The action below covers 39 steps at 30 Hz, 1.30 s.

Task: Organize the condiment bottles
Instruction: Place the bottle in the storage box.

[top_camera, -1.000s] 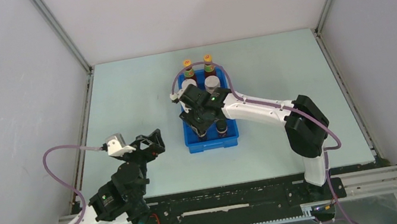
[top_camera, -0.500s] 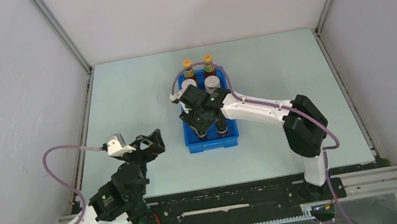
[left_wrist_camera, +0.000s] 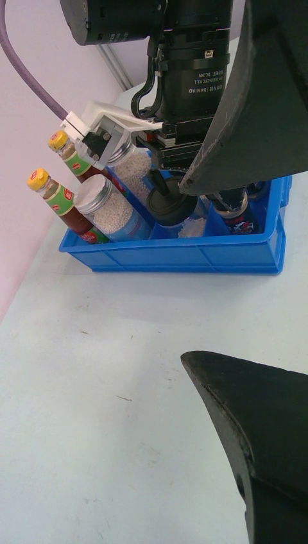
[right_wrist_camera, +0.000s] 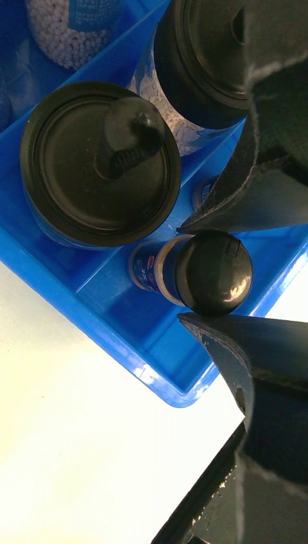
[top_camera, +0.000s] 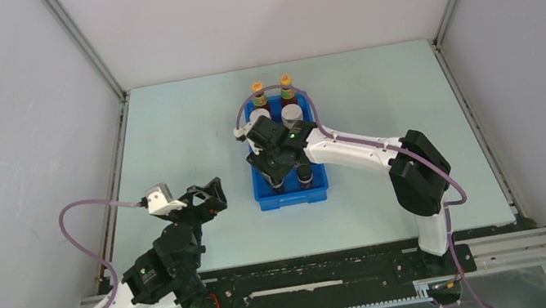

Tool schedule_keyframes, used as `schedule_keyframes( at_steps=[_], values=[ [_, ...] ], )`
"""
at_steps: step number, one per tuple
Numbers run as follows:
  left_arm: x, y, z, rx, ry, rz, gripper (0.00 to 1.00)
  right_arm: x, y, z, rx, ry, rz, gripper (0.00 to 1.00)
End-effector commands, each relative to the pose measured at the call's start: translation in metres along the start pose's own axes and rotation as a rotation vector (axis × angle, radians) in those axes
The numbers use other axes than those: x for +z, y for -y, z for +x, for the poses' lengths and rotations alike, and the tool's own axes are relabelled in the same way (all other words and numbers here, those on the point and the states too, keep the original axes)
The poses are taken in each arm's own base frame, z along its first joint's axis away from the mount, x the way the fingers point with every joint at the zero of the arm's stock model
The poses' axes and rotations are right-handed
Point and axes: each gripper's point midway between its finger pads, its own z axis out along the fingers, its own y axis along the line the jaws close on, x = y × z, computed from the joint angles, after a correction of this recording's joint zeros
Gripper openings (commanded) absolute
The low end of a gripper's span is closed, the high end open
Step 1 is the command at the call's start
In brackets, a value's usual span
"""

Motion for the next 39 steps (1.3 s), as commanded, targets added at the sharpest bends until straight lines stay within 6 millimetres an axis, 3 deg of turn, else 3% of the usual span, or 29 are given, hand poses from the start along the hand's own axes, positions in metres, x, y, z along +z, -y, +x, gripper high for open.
schedule_keyframes(
  at_steps=[1,14,28,39],
  values=[
    [0.0017,-0.0053,0.0026,-0.007,0.015,-0.026,0.95,0.004,0.0009,-0.0027,0.009,0.011,-0.005,0.41],
    [0.0017,-0.006,0.0031,-0.01,0.016,-0.028,0.95,0.0041,0.002,-0.0027,0.009,0.01,-0.001,0.46],
    [0.0019,-0.0066,0.0041,-0.008,0.014,-0.031,0.95,0.0032,0.001,-0.0026,0.008,0.011,-0.005,0.64],
    [0.002,-0.0061,0.0037,-0.005,0.013,-0.032,0.95,-0.0018,0.001,-0.005,0.005,0.021,-0.001,0.67]
  ],
)
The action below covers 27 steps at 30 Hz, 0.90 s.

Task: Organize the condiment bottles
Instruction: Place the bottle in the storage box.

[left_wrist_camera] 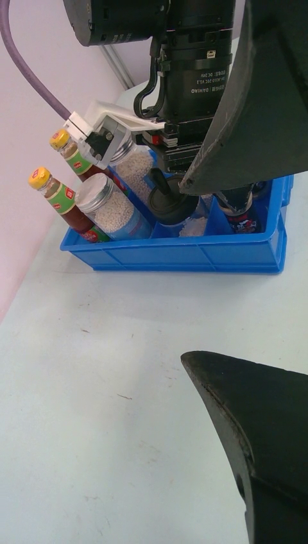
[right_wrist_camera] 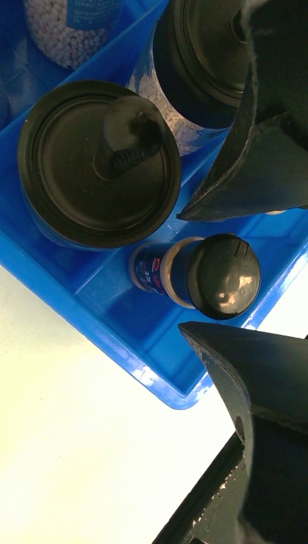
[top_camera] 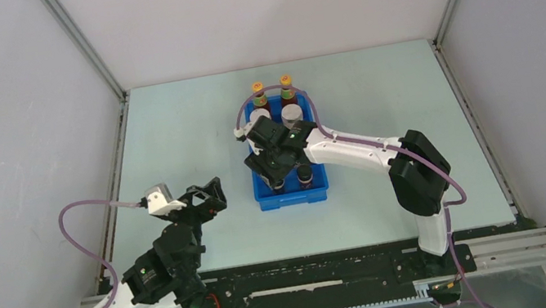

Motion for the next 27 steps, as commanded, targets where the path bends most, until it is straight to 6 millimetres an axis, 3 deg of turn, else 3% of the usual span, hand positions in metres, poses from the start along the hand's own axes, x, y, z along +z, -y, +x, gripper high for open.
schedule_keyframes(
  at_steps=[1,16,27],
  values=[
    [0.002,-0.005,0.004,-0.005,0.01,-0.026,0.95,-0.004,0.001,-0.006,0.003,0.025,-0.002,0.67],
    [0.003,0.016,-0.018,0.008,0.0,-0.019,0.96,-0.038,0.002,-0.031,0.003,0.124,0.006,0.71],
    [0.005,0.036,-0.065,0.046,0.075,-0.039,0.98,-0.069,0.0,-0.052,-0.007,0.209,0.005,0.72]
  ],
)
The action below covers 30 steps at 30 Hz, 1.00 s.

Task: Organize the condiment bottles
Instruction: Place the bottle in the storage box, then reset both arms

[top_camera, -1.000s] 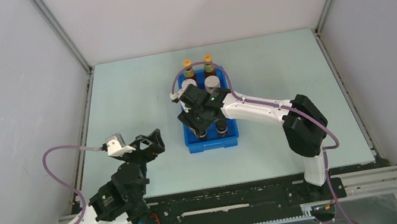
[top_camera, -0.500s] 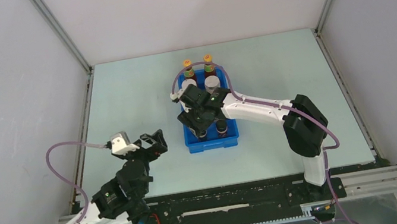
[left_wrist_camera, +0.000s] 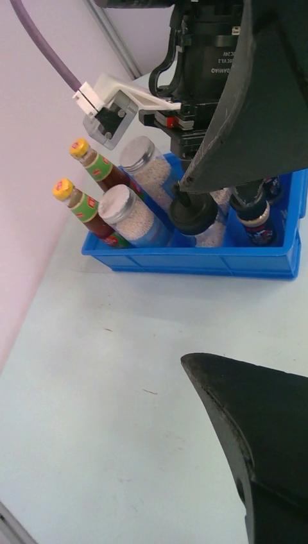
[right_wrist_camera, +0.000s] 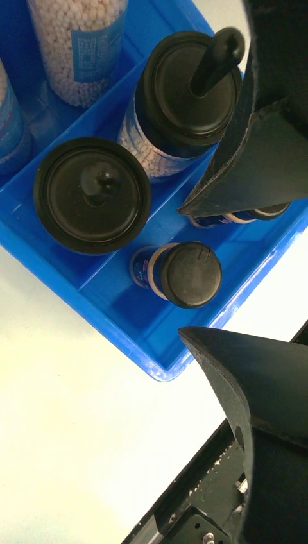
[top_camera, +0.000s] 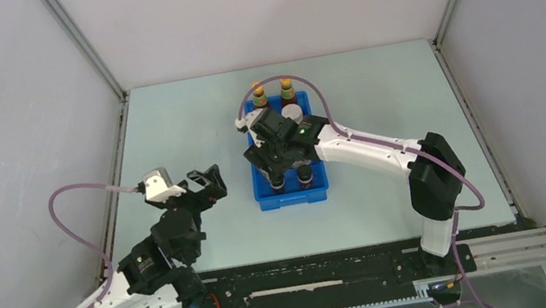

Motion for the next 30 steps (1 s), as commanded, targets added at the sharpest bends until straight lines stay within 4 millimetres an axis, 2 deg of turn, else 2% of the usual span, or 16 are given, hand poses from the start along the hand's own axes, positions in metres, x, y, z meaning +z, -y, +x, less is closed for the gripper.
schedule_keyframes(
  at_steps=[1,8,12,18,22,26,30],
  values=[
    [0.001,0.013,-0.043,-0.011,0.084,-0.011,0.99,-0.038,0.0,-0.039,-0.006,0.134,0.007,0.72],
    [0.005,0.047,-0.083,0.094,0.152,0.052,1.0,-0.071,0.004,-0.056,-0.008,0.217,0.037,0.72],
    [0.006,0.085,-0.111,0.185,0.207,0.181,1.0,-0.096,0.009,-0.066,-0.009,0.284,0.074,0.72],
    [0.003,0.132,-0.149,0.303,0.275,0.323,1.0,-0.147,0.025,-0.083,-0.007,0.424,0.179,0.72],
    [-0.004,0.156,-0.158,0.336,0.305,0.435,1.0,-0.19,0.034,-0.092,0.005,0.547,0.24,0.72],
    [-0.012,0.169,-0.162,0.361,0.327,0.523,1.0,-0.231,0.042,-0.101,0.042,0.682,0.289,0.72],
    [-0.023,0.171,-0.177,0.334,0.358,0.563,1.0,-0.262,0.049,-0.103,0.063,0.779,0.325,0.72]
  ],
)
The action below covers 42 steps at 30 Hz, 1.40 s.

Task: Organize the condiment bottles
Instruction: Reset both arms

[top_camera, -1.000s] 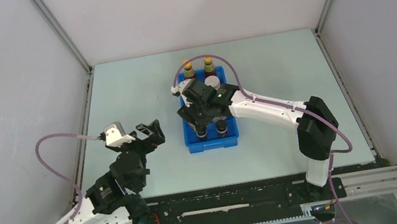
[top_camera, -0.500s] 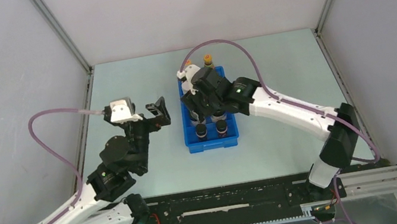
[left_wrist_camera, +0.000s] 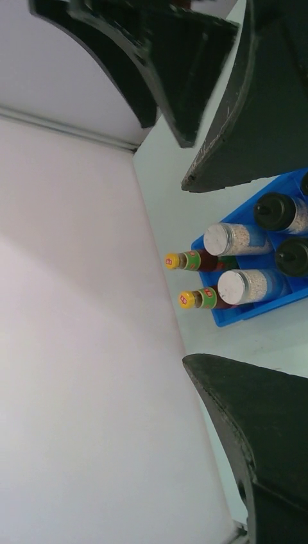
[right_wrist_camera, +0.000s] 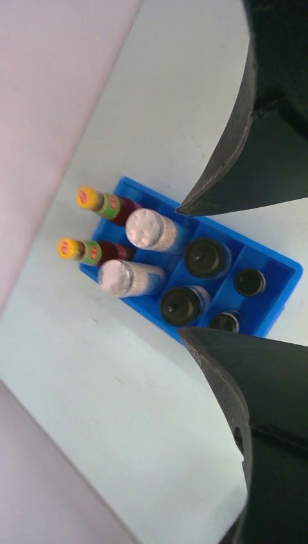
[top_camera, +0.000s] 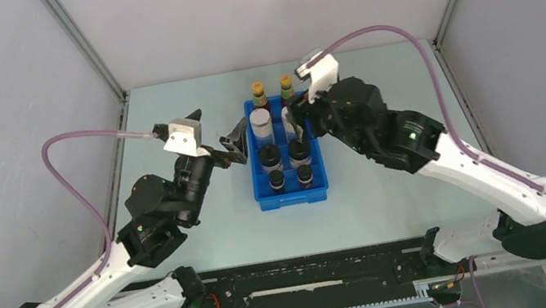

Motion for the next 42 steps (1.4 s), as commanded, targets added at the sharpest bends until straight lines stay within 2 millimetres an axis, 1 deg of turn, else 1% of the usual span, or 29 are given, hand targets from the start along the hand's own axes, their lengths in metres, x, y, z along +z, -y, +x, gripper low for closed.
schedule_keyframes(
  at_steps=[1,3,6,7,10,13,14,18,21,25,29,30,32,34,38,42],
  values=[
    [-0.007,-0.002,-0.059,-0.037,0.141,0.062,1.0,-0.023,0.022,-0.032,0.015,0.146,0.093,0.72],
    [-0.011,-0.007,-0.068,-0.046,0.16,0.058,1.0,-0.032,0.023,-0.036,0.022,0.171,0.083,0.7],
    [-0.016,-0.016,-0.073,-0.03,0.149,0.031,1.0,-0.049,0.025,-0.042,0.039,0.236,0.041,0.65],
    [-0.017,-0.019,-0.073,-0.024,0.146,0.024,1.0,-0.05,0.025,-0.041,0.047,0.248,0.035,0.64],
    [-0.019,-0.027,-0.066,-0.003,0.127,-0.015,1.0,-0.064,0.035,-0.044,0.102,0.302,0.041,0.63],
    [-0.022,-0.038,-0.049,0.022,0.101,-0.076,1.0,-0.069,0.046,-0.041,0.128,0.307,0.071,0.64],
    [-0.023,-0.041,-0.039,0.036,0.087,-0.097,1.0,-0.07,0.051,-0.039,0.139,0.306,0.089,0.64],
    [-0.03,-0.056,-0.014,0.069,0.061,-0.185,1.0,-0.071,0.07,-0.025,0.136,0.295,0.184,0.65],
    [-0.031,-0.064,0.005,0.092,0.038,-0.237,1.0,-0.073,0.091,-0.014,0.111,0.301,0.277,0.66],
    [-0.024,-0.07,0.031,0.104,0.004,-0.279,1.0,-0.079,0.118,0.0,0.131,0.344,0.356,0.66],
    [-0.014,-0.079,0.055,0.085,-0.026,-0.31,1.0,-0.082,0.14,0.018,0.172,0.397,0.401,0.67],
    [-0.011,-0.082,0.06,0.086,-0.035,-0.321,1.0,-0.082,0.143,0.02,0.184,0.412,0.397,0.67],
    [-0.006,-0.089,0.069,0.081,-0.048,-0.343,1.0,-0.075,0.151,0.033,0.196,0.407,0.406,0.67],
    [0.0,-0.096,0.076,0.075,-0.057,-0.358,1.0,-0.069,0.158,0.038,0.204,0.411,0.42,0.67],
    [0.012,-0.113,0.094,0.054,-0.078,-0.387,1.0,-0.05,0.173,0.056,0.23,0.379,0.435,0.68],
    [0.026,-0.132,0.114,0.028,-0.094,-0.407,1.0,-0.028,0.181,0.071,0.235,0.359,0.421,0.68]
  ],
)
